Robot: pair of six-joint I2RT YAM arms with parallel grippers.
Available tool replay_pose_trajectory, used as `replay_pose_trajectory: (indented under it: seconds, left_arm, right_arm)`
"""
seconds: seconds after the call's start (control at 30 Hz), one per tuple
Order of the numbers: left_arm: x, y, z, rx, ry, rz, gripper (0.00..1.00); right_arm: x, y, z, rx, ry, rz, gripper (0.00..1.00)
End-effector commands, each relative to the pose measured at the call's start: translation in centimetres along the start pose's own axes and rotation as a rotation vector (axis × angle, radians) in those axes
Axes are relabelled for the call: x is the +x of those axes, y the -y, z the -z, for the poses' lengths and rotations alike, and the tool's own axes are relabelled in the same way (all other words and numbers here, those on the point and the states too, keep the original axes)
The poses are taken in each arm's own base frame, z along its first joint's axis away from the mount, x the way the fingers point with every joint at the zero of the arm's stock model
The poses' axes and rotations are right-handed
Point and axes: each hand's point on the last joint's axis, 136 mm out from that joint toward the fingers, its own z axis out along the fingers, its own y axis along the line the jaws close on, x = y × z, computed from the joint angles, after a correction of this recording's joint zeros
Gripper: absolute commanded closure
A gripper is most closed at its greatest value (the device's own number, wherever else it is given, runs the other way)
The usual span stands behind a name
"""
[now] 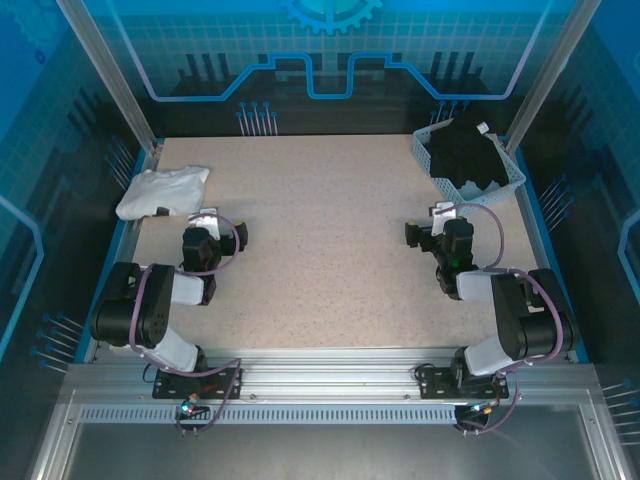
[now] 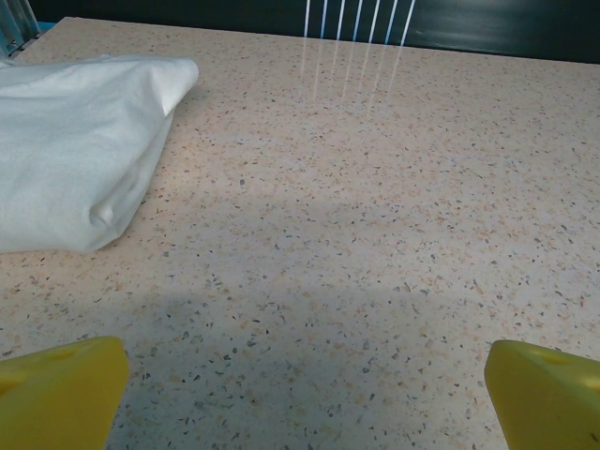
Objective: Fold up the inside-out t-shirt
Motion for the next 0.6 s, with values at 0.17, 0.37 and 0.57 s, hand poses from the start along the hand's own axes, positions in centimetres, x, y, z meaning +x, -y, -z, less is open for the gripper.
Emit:
replay_pose_trajectory:
  seconds: [0.17, 0.37, 0.57]
  left_arm:
    - [-1.2, 0.7, -0.1, 0.029, 0.026, -0.006, 0.01]
    - [-2.0, 0.3, 0.9, 0.009, 0.063, 0.006, 0.01]
    - [-6.5, -0.8, 4.4, -0.069, 0.091, 0.135, 0.01]
  right_arm:
    - [-0.1, 0.5, -0.1, 0.008, 0.015, 0.005, 0.0]
    - [-1.3, 0.6, 0.7, 0.036, 0.019, 0.018, 0.0]
    - [-4.3, -0.6, 4.3, -0.031, 0.041, -0.025, 0.0]
